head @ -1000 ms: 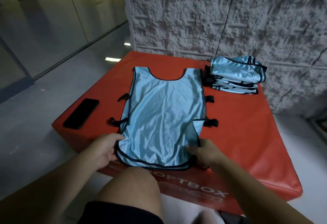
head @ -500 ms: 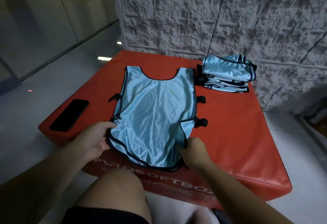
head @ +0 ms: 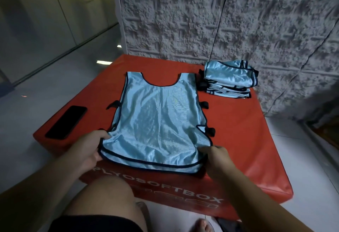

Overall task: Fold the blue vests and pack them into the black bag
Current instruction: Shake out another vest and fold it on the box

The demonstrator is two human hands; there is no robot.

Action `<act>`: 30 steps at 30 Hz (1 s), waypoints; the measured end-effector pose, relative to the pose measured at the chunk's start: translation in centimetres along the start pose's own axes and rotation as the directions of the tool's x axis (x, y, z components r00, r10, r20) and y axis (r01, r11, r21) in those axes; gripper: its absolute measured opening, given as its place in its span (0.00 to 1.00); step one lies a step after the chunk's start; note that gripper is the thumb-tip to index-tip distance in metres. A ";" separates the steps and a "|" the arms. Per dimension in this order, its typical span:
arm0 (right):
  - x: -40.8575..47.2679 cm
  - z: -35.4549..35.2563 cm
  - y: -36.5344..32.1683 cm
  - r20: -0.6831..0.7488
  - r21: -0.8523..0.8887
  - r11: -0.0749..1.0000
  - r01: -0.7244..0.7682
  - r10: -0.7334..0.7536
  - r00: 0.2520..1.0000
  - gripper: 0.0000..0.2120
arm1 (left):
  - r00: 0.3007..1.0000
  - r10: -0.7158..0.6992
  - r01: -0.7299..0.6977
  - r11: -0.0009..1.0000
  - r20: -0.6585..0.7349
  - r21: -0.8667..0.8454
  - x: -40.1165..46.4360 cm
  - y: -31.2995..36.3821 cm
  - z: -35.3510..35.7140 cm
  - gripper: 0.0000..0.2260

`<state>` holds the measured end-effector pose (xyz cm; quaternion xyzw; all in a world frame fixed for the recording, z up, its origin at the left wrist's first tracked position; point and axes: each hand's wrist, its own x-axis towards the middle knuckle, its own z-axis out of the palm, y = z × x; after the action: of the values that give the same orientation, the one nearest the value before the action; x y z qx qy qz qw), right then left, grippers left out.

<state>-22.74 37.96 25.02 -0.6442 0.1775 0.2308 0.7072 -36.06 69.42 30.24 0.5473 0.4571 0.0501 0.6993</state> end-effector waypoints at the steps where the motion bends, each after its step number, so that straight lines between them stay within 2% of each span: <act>1: -0.1 -0.1 -0.2 0.024 -0.002 1.000 -0.018 0.018 1.000 0.13 | 1.000 -0.002 0.002 1.000 0.004 0.006 0.0 0.0 -0.1 0.14; 5: -0.1 -0.4 -0.8 0.132 -0.014 0.997 -0.073 0.074 0.988 0.12 | 1.000 0.001 -0.001 1.000 0.001 0.006 -0.1 0.2 -0.2 0.14; 9: 0.2 -0.5 -0.8 0.224 -0.116 0.990 -0.082 0.106 0.969 0.18 | 1.000 0.006 -0.006 1.000 -0.008 -0.001 -0.2 0.7 -0.1 0.12; 12: 0.2 -0.6 -1.0 0.180 -0.141 0.990 -0.032 0.057 0.982 0.11 | 1.000 0.000 0.000 1.000 -0.021 0.009 -0.4 0.8 0.0 0.12; 16: 0.2 -1.4 -1.6 0.076 -0.119 0.992 0.029 -0.020 0.997 0.13 | 1.000 -0.001 0.002 1.000 -0.020 0.031 -0.4 1.0 -0.2 0.14; 24: -0.1 -3.5 -2.0 -0.074 -0.201 0.978 -0.064 0.050 0.996 0.16 | 0.999 -0.005 0.009 0.993 -0.032 0.121 -1.2 1.7 -0.3 0.12; 30: -0.8 -4.0 -2.3 -0.114 -0.252 0.959 -0.127 0.101 0.988 0.11 | 0.999 0.009 -0.002 0.990 -0.053 0.142 -1.8 2.1 -0.9 0.11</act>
<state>-21.95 33.74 26.92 -0.7303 0.2178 0.2598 0.5931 -36.78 69.91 33.03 0.5952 0.4765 0.0341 0.6461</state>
